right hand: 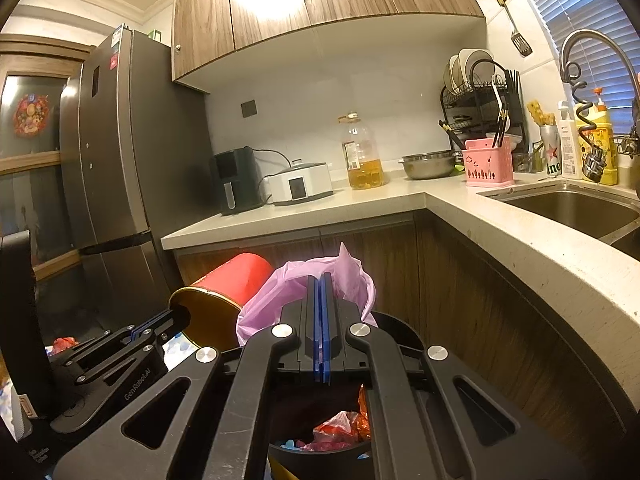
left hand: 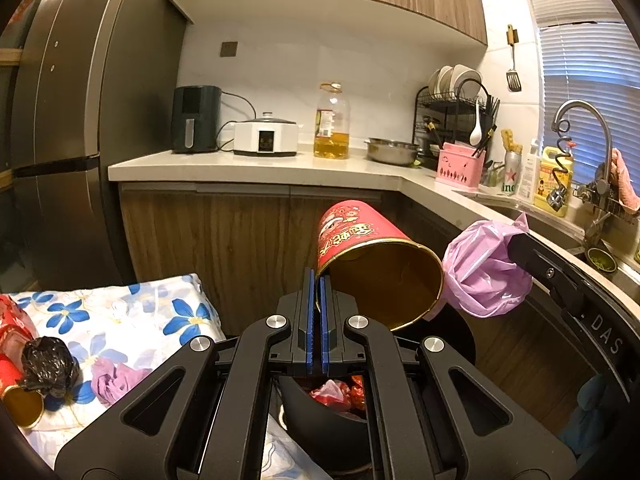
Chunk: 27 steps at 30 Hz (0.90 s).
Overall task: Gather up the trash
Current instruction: 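Carry the red cup and pink bag over the black bin and open both tools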
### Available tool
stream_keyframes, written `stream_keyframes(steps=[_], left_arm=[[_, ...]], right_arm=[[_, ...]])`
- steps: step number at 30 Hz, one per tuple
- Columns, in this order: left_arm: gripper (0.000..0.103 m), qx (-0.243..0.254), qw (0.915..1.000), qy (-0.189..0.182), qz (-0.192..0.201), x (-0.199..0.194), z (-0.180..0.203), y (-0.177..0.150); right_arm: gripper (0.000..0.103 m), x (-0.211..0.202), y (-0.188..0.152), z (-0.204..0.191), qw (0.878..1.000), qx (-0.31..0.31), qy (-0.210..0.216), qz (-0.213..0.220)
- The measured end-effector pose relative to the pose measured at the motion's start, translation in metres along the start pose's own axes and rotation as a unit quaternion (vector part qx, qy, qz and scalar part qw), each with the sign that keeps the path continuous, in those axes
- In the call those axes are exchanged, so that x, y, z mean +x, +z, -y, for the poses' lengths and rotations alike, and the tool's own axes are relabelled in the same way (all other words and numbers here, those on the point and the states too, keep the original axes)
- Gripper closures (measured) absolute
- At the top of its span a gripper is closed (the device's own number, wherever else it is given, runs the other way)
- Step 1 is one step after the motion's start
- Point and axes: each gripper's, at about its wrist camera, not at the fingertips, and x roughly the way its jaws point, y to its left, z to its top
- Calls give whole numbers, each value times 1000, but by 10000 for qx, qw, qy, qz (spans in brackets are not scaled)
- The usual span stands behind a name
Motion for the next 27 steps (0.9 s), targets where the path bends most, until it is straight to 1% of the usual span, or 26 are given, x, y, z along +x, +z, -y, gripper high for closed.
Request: stream_keyframes(steps=[6, 17, 20, 22, 24, 25, 27], left_arm=[[101, 5, 9999, -34, -118, 11, 1, -3], [100, -6, 9997, -139, -206, 20, 1, -6], [99, -42, 9994, -180, -283, 26, 0, -7], [95, -81, 9993, -171, -336, 29, -2, -8], [78, -175, 9991, -156, -345, 29, -7, -10], [74, -228, 9991, -145, -337, 27, -10, -11], [56, -284, 9992, -99, -281, 23, -14, -11]], right_arm=[[101, 7, -3, 2, 10000, 32, -15, -85], [101, 13, -5, 3, 9999, 69, -18, -141], [99, 15, -6, 4, 9998, 93, -30, -173], [90, 14, -7, 5, 9998, 98, -51, -182], [79, 14, -7, 5, 9998, 118, -42, -180], [78, 13, -7, 5, 9998, 114, -53, -171], [78, 12, -7, 5, 9998, 115, -49, -159]])
